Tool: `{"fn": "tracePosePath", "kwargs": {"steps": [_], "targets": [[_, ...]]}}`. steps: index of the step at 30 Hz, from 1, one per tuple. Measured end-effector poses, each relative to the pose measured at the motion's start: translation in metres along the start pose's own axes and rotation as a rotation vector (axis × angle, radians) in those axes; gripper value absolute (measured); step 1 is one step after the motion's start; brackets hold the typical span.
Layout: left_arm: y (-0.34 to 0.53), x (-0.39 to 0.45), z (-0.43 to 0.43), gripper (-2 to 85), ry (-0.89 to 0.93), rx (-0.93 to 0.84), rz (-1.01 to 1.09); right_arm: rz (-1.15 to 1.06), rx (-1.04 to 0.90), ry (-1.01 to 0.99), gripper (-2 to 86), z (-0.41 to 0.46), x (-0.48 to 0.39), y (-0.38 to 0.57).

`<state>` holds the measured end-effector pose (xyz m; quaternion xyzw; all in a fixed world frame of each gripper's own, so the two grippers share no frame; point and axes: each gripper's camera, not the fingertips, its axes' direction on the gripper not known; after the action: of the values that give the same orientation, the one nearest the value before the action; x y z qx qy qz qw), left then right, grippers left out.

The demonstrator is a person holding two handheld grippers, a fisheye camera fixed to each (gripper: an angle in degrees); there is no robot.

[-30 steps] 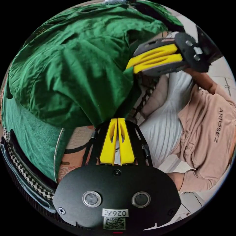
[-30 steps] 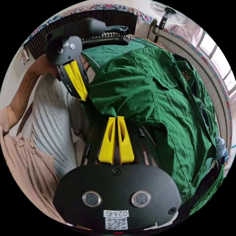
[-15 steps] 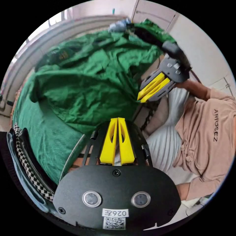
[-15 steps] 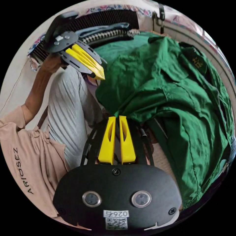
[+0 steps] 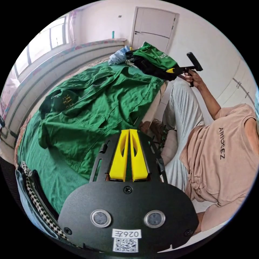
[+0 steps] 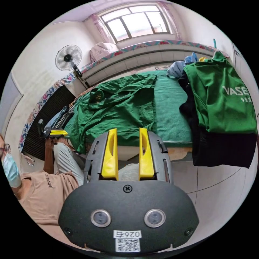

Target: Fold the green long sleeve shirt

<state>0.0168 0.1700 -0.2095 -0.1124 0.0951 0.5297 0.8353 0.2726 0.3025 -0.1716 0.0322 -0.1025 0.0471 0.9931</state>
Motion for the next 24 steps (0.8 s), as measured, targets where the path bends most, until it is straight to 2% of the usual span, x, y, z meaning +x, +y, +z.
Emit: {"fn": "tracePosePath", "kwargs": {"steps": [3,5,6,7,9,11,13,14,16,18,22,24], "targets": [[-0.040,0.023,0.059,0.7,-0.035,-0.039,0.111,0.042,-0.137,-0.018,13.1,0.039,0.041,-0.019],[-0.065,0.020,0.114,0.2,-0.013,-0.156,0.132,0.014,-0.293,-0.042,13.1,0.080,0.050,-0.035],[-0.078,0.013,0.154,-0.4,0.053,-0.278,0.132,-0.028,-0.426,-0.016,11.9,0.114,0.052,-0.046],[-0.084,0.005,0.174,-0.6,0.102,-0.327,0.119,-0.090,-0.561,0.050,4.7,0.150,0.053,-0.050],[-0.079,-0.001,0.162,-0.8,0.175,-0.300,0.129,-0.175,-0.705,0.179,0.3,0.187,0.055,-0.045],[-0.059,0.002,0.156,-0.9,0.181,-0.354,0.145,-0.236,-0.663,0.168,-0.3,0.184,0.057,-0.032],[-0.019,0.003,0.173,-1.0,0.088,-0.499,0.128,-0.176,-0.554,0.041,-0.5,0.175,0.095,-0.011],[-0.012,0.001,0.173,-1.0,0.108,-0.488,0.115,-0.152,-0.557,-0.001,-0.5,0.180,0.107,-0.004],[0.008,-0.009,0.163,-1.0,0.203,-0.444,0.055,-0.115,-0.589,-0.076,0.4,0.207,0.139,0.026],[0.016,-0.014,0.142,-1.0,0.197,-0.363,0.030,-0.086,-0.483,-0.100,2.2,0.204,0.150,0.040],[0.021,-0.036,0.082,-0.9,0.016,-0.112,-0.007,-0.080,-0.121,-0.087,4.0,0.180,0.147,0.038],[0.020,-0.053,0.071,-0.9,-0.078,-0.043,-0.027,-0.116,-0.016,-0.062,4.3,0.187,0.134,0.020]]}}
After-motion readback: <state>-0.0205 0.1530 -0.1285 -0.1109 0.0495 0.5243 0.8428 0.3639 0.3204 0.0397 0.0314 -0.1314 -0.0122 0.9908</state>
